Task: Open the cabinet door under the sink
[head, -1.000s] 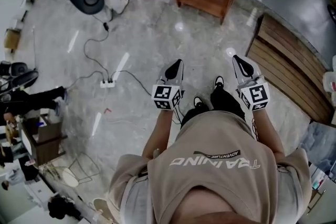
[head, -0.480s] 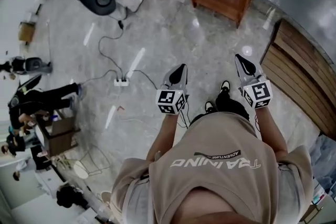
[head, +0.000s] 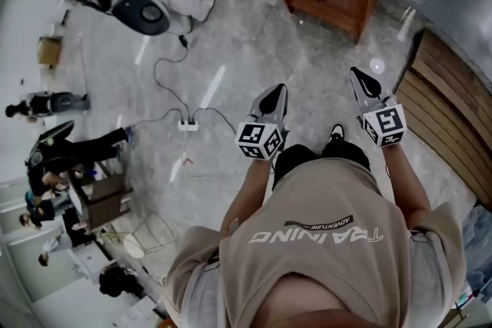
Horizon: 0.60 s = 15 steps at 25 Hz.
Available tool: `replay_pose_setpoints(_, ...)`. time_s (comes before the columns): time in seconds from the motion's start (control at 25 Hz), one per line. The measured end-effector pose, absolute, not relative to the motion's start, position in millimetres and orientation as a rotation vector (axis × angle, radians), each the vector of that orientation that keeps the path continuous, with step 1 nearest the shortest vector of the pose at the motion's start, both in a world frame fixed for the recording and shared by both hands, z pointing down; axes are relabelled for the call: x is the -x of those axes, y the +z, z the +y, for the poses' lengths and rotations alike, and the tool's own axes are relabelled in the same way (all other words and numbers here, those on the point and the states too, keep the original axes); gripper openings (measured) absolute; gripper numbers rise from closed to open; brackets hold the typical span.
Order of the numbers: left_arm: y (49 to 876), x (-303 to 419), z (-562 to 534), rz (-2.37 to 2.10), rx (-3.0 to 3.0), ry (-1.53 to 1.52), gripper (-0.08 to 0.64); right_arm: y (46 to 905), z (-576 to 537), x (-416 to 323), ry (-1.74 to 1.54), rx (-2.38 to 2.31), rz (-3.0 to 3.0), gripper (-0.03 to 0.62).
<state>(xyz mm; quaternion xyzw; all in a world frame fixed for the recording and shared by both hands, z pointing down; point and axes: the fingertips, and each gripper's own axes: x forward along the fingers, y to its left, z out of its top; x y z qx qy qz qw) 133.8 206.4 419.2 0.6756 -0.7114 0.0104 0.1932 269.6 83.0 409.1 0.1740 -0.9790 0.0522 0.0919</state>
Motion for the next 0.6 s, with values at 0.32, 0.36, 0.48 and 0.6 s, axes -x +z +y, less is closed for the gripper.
replay_pose_setpoints(0.32,433,-78,192,-2.021,-1.820,0.078,0.017,412,50,-232,0.175,-0.502,-2.881,0.002)
replay_pose_setpoints(0.36,433,-74,184,-2.014,-1.841,0.079,0.017,413,44,-227,0.169,-0.518,-2.871,0.002)
replay_pose_setpoints(0.48,432,-58,159,-1.974,-1.937,0.087,0.017,412,40,-204,-0.023,-0.532,-2.825,0.002)
replay_pose_setpoints(0.6,423,-38,139,-1.938,-2.025,0.085,0.017,399,49,-174,-0.137,-0.517,-2.812,0.002)
